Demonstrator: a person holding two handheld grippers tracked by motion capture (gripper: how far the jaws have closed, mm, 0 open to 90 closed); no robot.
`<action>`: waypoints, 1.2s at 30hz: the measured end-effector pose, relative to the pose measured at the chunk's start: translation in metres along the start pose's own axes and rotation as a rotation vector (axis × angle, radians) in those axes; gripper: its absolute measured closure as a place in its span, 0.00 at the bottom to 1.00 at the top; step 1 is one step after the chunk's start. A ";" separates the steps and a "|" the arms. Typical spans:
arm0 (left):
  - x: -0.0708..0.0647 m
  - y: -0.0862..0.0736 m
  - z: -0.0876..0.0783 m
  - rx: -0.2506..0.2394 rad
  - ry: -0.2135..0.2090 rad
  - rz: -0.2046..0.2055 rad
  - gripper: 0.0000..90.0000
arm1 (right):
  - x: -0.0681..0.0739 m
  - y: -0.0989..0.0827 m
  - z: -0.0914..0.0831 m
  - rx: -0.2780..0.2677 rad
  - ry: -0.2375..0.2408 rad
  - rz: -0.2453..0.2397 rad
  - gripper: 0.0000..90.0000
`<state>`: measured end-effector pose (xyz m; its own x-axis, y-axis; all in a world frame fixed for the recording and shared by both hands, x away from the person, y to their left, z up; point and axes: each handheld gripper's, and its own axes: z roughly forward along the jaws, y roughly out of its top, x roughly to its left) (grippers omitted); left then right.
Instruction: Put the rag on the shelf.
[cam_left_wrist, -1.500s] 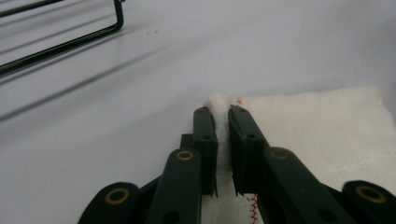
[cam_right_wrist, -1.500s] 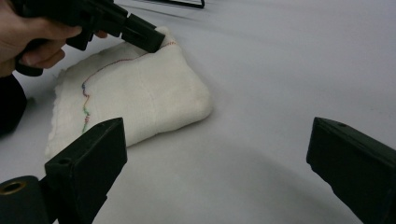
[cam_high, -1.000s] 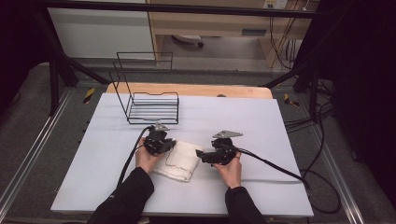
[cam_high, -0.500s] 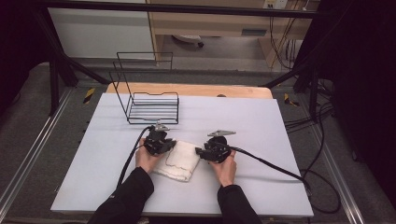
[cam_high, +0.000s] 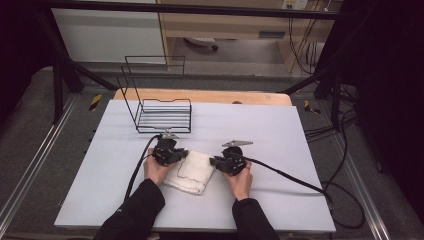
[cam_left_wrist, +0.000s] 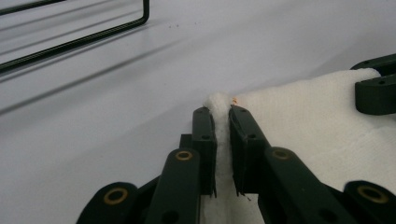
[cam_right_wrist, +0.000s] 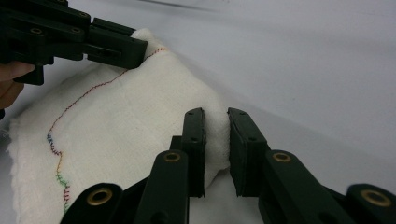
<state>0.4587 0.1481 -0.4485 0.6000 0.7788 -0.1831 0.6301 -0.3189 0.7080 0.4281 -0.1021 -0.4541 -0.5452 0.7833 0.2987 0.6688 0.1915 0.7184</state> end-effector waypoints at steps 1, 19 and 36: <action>0.000 0.000 -0.001 -0.004 0.003 0.001 0.90 | 0.000 0.000 -0.001 -0.005 0.000 -0.004 0.88; -0.006 -0.002 -0.047 -0.156 -0.010 0.031 0.91 | 0.016 0.008 -0.028 -0.155 0.074 -0.070 0.89; -0.012 -0.005 -0.081 -0.262 -0.012 0.041 0.91 | 0.036 0.020 -0.047 -0.243 0.091 -0.158 0.89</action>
<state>0.4091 0.1842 -0.3947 0.6290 0.7613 -0.1574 0.4567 -0.1981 0.8673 0.3979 -0.0979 -0.3995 -0.6829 0.6970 0.2187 0.4378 0.1508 0.8864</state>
